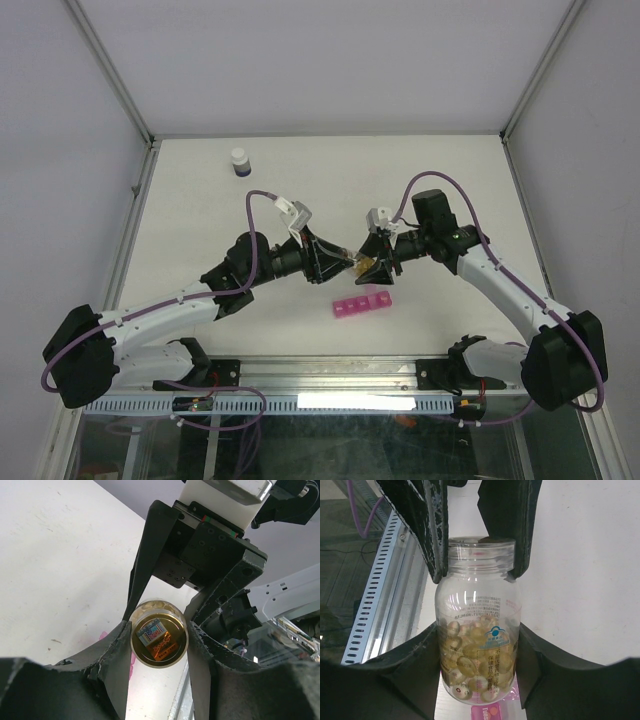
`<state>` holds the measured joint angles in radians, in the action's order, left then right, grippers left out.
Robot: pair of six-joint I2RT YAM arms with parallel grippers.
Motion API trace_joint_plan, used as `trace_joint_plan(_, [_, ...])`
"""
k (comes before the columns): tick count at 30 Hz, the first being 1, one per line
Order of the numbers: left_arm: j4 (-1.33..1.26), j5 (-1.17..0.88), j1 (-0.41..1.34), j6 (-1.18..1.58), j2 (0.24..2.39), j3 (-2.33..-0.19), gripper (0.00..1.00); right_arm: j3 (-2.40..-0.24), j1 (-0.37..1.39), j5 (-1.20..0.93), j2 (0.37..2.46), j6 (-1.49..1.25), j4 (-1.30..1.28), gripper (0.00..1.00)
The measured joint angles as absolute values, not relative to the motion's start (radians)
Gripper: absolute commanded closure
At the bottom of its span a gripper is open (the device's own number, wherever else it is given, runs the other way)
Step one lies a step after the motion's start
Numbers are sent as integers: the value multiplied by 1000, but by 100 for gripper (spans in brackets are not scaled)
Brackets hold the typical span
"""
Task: Sort the pills into containers
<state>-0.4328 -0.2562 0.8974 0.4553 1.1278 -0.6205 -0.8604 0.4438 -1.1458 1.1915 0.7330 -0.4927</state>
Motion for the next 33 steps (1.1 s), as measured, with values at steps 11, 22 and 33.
trace_joint_plan(11, [-432, -252, 897, 473, 1132, -621, 100, -860, 444, -1144, 1196, 709, -494, 51])
trace_joint_plan(22, [-479, -208, 897, 533, 1135, -612, 100, -860, 459, -1137, 1196, 564, -384, 35])
trace_joint_plan(33, [-499, -184, 897, 560, 1152, -611, 100, -860, 479, -1114, 1198, 494, -324, 37])
